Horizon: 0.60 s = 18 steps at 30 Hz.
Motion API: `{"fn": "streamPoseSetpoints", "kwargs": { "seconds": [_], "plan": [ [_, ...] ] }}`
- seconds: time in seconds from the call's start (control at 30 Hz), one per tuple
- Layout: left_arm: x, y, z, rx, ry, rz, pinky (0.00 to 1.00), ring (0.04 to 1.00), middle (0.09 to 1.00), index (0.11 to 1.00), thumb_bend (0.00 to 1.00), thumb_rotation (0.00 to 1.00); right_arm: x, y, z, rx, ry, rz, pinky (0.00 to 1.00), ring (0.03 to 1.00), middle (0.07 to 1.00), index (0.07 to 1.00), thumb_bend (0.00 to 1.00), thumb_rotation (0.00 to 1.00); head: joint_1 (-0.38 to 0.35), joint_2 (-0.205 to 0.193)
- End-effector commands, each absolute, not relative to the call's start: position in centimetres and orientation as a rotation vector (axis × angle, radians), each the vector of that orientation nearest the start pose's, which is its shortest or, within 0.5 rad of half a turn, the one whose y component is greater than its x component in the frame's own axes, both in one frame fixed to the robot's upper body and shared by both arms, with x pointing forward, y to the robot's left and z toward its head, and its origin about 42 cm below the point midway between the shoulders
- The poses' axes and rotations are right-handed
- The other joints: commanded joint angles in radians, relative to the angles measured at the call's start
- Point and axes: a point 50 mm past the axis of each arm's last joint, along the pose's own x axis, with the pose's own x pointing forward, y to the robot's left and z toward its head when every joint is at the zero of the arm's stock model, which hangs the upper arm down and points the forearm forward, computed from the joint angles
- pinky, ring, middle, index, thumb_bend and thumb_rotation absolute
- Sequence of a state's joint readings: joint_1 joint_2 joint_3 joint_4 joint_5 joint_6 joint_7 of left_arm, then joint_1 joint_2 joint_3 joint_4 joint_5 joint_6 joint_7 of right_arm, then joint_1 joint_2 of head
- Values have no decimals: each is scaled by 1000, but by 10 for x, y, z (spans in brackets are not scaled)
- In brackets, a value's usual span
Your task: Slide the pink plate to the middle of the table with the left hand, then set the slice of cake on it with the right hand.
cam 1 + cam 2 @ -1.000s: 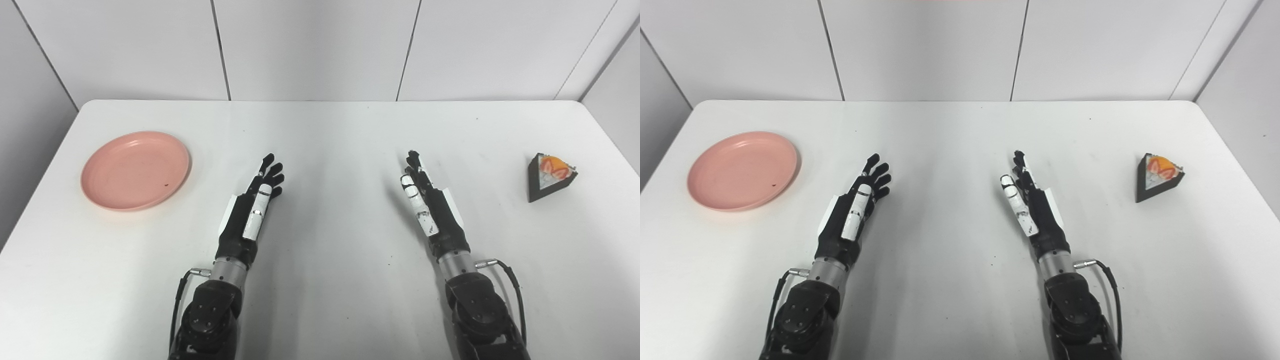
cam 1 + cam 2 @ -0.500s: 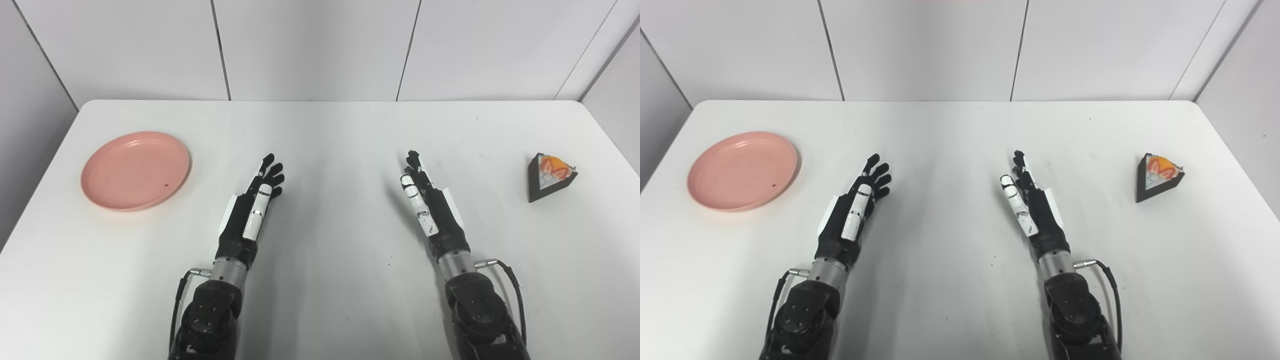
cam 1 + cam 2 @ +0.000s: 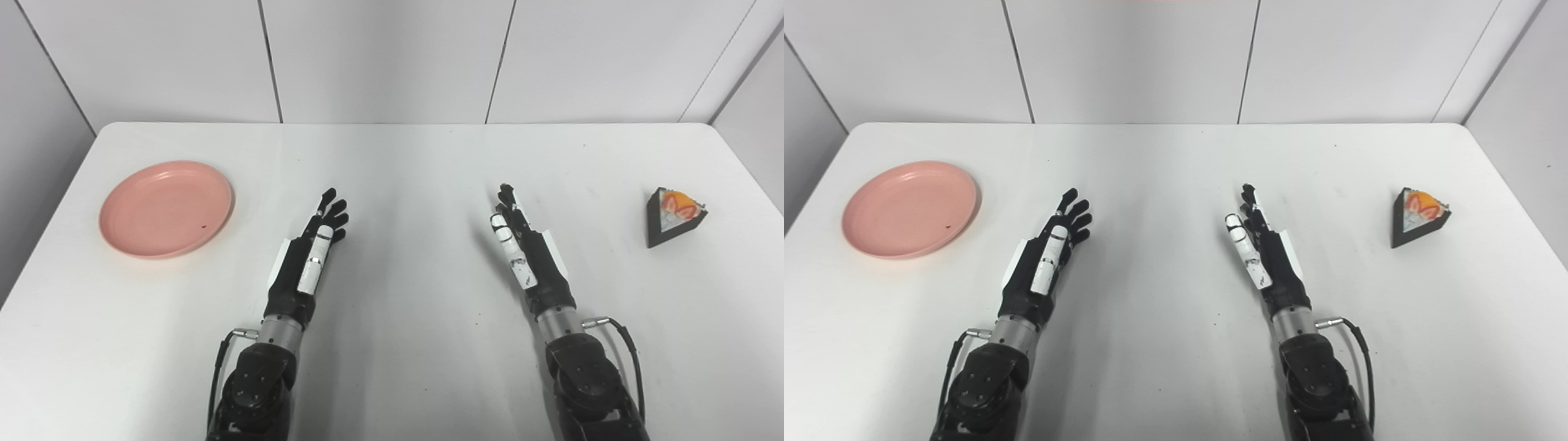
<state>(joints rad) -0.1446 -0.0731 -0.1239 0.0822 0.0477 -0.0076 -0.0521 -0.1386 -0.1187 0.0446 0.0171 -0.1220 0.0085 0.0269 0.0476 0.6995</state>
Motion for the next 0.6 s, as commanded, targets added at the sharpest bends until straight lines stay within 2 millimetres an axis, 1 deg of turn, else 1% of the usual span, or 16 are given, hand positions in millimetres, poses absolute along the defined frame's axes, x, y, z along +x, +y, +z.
{"fn": "streamPoseSetpoints", "kwargs": {
  "seconds": [0.0,0.57],
  "plan": [
    [330,135,122,1,-70,-232,916,926,943,946,385,1000,333,-222,137,-244,-132,114,959,969,989,994,266,1000,0,1],
    [330,134,121,0,-70,-234,913,925,942,948,375,1000,333,-221,137,-239,-129,114,957,967,987,992,261,1000,0,-2]
  ]
}}
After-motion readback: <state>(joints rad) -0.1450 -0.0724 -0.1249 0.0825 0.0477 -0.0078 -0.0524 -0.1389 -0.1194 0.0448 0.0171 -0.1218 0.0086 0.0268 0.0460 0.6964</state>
